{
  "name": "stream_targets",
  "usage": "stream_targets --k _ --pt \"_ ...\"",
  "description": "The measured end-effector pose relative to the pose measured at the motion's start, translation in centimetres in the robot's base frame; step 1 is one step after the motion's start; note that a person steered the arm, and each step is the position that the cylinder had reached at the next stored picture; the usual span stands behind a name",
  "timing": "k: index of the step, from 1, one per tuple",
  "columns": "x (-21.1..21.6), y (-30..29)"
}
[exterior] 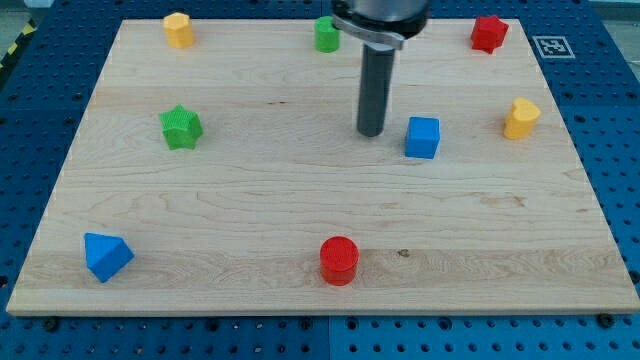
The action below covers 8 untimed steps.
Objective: Push the blue cube to the bottom right
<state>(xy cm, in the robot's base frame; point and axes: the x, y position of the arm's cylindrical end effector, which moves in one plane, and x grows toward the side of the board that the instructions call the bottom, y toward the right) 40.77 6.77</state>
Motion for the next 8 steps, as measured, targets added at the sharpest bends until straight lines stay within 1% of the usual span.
stream_targets --k 2,3,5,7,8 --pt "2.0 2.5" --pt "2.2 4.1" --pt "1.6 3.9" --pt "0.0 6.6" --pt "0.0 6.7"
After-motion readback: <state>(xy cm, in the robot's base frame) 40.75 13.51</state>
